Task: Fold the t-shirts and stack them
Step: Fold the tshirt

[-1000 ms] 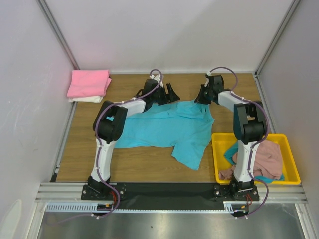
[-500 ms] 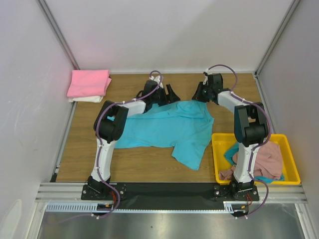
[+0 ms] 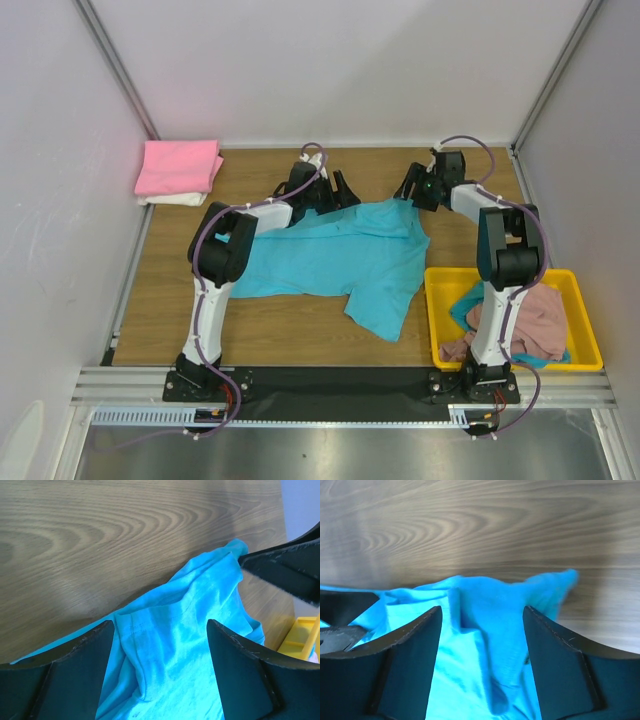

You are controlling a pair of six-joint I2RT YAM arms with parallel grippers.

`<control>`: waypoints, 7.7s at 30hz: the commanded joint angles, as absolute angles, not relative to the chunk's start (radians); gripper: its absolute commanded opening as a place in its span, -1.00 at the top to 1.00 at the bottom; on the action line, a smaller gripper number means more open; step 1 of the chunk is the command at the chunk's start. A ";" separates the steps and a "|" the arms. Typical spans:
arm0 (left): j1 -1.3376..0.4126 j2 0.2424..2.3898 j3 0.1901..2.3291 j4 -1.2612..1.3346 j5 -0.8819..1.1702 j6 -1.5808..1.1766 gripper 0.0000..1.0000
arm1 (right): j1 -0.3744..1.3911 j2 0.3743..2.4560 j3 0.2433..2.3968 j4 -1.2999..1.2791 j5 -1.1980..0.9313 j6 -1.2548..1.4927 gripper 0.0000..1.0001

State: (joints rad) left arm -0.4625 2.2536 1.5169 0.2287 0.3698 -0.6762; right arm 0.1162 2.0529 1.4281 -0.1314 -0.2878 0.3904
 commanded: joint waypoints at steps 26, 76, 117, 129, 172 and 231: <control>-0.445 2.197 1.499 0.206 0.317 -0.632 -0.60 | 0.052 2.016 1.422 -0.111 -0.265 0.437 -0.36; -0.445 2.005 1.477 0.121 0.222 -0.443 -1.00 | 0.192 2.118 1.597 -0.288 -0.124 0.305 0.24; -0.443 2.023 1.480 0.138 0.216 -0.463 -1.00 | 0.192 2.157 1.664 -0.342 -0.114 0.270 0.44; -0.443 2.026 1.479 0.140 0.221 -0.468 -0.99 | 0.193 2.152 1.663 -0.337 -0.123 0.276 0.64; -0.442 2.031 1.442 0.095 0.250 -0.494 -1.00 | 0.204 2.008 1.480 -0.247 -0.221 0.299 0.22; -0.468 2.091 1.436 0.282 0.528 -0.526 -0.98 | 0.245 1.638 1.032 -0.350 -0.451 0.221 1.00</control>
State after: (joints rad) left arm -0.4412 2.0747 1.4235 0.1940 0.4400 -0.5480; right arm 0.2382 1.6676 1.0424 -0.3126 -0.4248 0.2539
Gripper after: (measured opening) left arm 0.994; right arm 0.010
